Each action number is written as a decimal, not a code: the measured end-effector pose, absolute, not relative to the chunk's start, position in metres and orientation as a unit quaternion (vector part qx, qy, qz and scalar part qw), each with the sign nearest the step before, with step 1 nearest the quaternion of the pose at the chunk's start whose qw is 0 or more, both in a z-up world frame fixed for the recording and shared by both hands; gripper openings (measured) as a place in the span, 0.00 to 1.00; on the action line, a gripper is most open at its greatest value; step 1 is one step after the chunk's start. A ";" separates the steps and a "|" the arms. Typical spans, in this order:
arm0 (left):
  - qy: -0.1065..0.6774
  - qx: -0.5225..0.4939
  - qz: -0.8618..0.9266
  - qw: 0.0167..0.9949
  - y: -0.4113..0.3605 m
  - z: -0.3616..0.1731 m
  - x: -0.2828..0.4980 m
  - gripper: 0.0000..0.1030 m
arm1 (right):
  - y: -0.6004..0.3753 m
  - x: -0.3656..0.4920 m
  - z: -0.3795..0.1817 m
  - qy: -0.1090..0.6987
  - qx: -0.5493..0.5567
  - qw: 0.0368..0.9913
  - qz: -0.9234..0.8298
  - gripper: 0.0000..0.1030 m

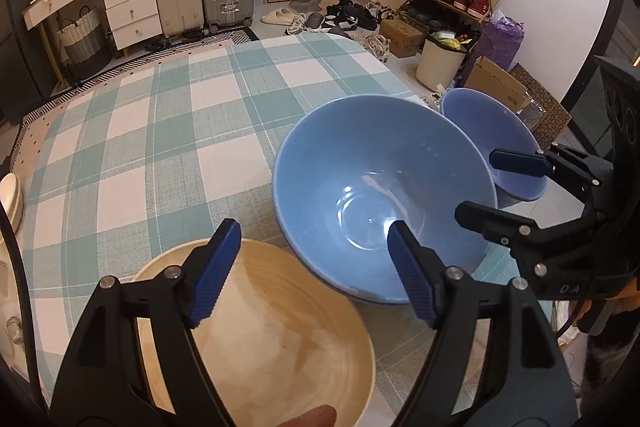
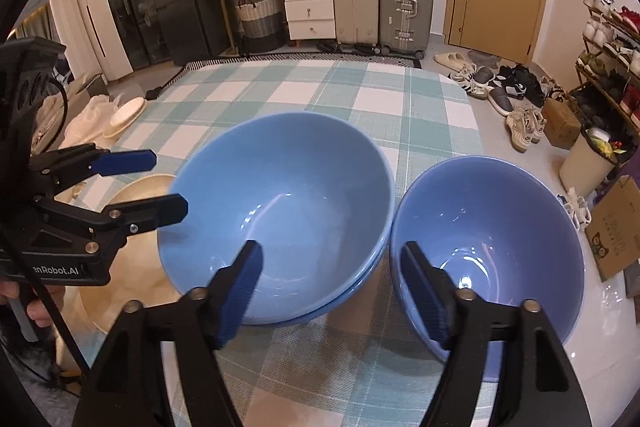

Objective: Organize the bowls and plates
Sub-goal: 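Lower the blue bowl into the other bowl and open both tools, then move both open tools to the rim of the remaining blue bowl, then close both tools on the rim of the remaining blue bowl, then lift the blue bowl with both tools and carry it over the nested bowls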

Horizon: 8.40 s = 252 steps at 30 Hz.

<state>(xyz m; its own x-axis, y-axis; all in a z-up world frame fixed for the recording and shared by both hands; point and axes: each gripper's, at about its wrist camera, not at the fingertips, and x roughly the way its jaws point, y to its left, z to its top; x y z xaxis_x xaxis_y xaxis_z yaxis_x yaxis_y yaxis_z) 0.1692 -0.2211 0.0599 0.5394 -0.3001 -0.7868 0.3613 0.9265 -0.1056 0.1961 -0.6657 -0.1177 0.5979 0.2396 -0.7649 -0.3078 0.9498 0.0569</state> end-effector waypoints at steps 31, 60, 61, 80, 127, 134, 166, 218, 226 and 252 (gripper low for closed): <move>0.411 0.001 -0.262 0.873 -0.303 0.095 0.114 0.98 | -0.778 0.137 -0.074 0.383 0.062 0.919 0.070 0.99; 0.468 -0.021 -0.311 0.827 -0.418 0.068 0.114 0.63 | -0.858 0.144 -0.090 0.382 0.088 0.920 0.010 0.99; 0.470 -0.023 -0.309 0.827 -0.419 0.066 0.116 0.62 | -0.858 0.146 -0.092 0.383 0.087 0.920 0.009 0.98; 0.482 -0.044 -0.297 0.823 -0.426 0.049 0.149 0.53 | -0.867 0.215 -0.128 0.425 0.091 0.901 0.014 0.48; 0.503 -0.044 -0.300 0.810 -0.413 0.036 0.152 0.45 | -0.861 0.224 -0.145 0.435 0.067 0.898 0.004 0.14; 0.494 -0.024 -0.291 0.819 -0.425 0.033 0.153 0.45 | -0.862 0.225 -0.149 0.436 0.063 0.898 0.009 0.14; 0.472 0.022 -0.292 0.832 -0.444 0.036 0.162 0.45 | -0.867 0.207 -0.145 0.430 0.039 0.902 -0.003 0.14; 0.361 0.006 -0.273 0.892 -0.318 0.183 0.081 0.45 | -0.756 0.155 -0.009 0.339 -0.023 0.940 0.025 0.18; 0.362 0.000 -0.257 0.896 -0.281 0.184 0.077 0.45 | -0.725 0.162 -0.010 0.344 -0.031 0.938 0.042 0.19; 0.402 0.002 -0.215 0.890 -0.237 0.134 0.117 0.45 | -0.669 0.204 -0.064 0.379 -0.032 0.921 0.082 0.21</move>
<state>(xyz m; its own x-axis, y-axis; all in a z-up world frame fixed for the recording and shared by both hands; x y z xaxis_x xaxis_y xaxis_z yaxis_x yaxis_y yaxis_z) 0.1171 -0.2369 0.1337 0.5844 -0.3810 -0.7165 0.3835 0.9078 -0.1700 0.2036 -0.6687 -0.0640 0.6987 0.1274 -0.7040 -0.1765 0.9843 0.0030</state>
